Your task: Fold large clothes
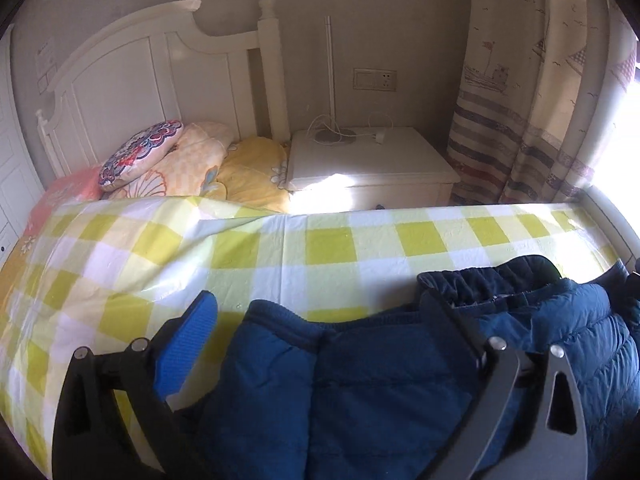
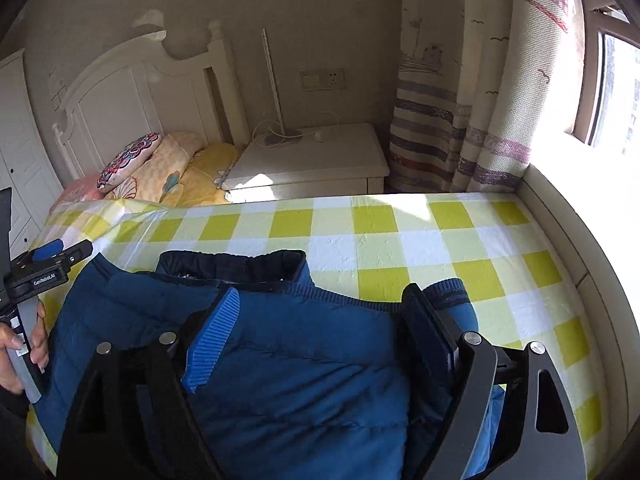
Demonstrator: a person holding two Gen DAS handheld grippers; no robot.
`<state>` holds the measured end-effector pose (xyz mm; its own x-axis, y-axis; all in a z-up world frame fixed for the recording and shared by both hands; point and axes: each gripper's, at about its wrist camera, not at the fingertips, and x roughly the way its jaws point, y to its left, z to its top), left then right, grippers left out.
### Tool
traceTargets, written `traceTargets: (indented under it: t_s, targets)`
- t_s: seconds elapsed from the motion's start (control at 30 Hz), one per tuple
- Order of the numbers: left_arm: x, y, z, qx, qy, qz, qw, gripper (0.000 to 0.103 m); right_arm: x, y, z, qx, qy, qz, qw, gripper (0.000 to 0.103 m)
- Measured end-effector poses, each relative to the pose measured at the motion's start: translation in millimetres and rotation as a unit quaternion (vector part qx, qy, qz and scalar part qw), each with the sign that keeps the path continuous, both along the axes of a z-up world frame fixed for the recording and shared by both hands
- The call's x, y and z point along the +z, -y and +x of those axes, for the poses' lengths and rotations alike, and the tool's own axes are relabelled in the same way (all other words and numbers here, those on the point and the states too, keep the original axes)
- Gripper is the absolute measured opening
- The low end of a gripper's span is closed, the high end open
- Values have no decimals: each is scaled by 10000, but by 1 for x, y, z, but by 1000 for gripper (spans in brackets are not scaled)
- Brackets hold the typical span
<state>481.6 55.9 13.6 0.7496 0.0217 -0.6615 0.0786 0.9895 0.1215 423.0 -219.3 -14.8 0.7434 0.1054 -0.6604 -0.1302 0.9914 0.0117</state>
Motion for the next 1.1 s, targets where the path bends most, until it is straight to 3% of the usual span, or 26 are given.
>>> traceTargets:
  t_s: [0.07, 0.1, 0.13, 0.2, 0.4, 0.5, 0.57, 0.63, 0.67, 0.7, 0.73, 0.97, 1.1]
  targets:
    - [-20, 41, 4, -250, -95, 592, 9979, 100, -24, -31, 10, 190, -167, -675, 9974, 86]
    - [-33, 54, 7, -317, -231, 788, 9961, 100, -46, -39, 19, 234, -510, -921, 9942, 86]
    - [-52, 63, 12, -334, -457, 943, 9939, 101, -63, -39, 26, 284, -830, -849, 9925, 86]
    - [-71, 58, 22, -291, -724, 827, 9935, 101, -67, -27, 31, 195, -917, -564, 9940, 87]
    - [-68, 46, 20, -289, -772, 555, 9950, 101, -59, -19, 21, 203, -837, -554, 9947, 88]
    - [-46, 34, 9, -225, -416, 849, 9953, 101, -39, 12, 9, -197, -421, -746, 9961, 89]
    - [-40, 16, 8, -59, -215, 1120, 9935, 101, -41, 47, 11, -583, -524, -659, 9947, 91]
    - [-55, -5, 19, 76, -522, 1153, 9919, 101, -64, 81, 19, -933, -828, -514, 9909, 94]
    - [-67, -16, 25, 52, -766, 911, 9929, 101, -74, 97, 20, -952, -918, -29, 9912, 99]
    - [-74, -29, 31, 24, -1016, 394, 9940, 101, -79, 109, 20, -1006, -944, 407, 9896, 99]
    - [-76, -38, 35, 74, -1130, 48, 9936, 101, -82, 115, 20, -1092, -970, 558, 9877, 99]
    - [-84, -57, 39, 147, -1317, -589, 9894, 101, -89, 117, 21, -1044, -1048, 827, 9855, 99]
    - [-90, -76, 44, 165, -1458, -1340, 9801, 101, -92, 120, 23, -1014, -1105, 989, 9837, 99]
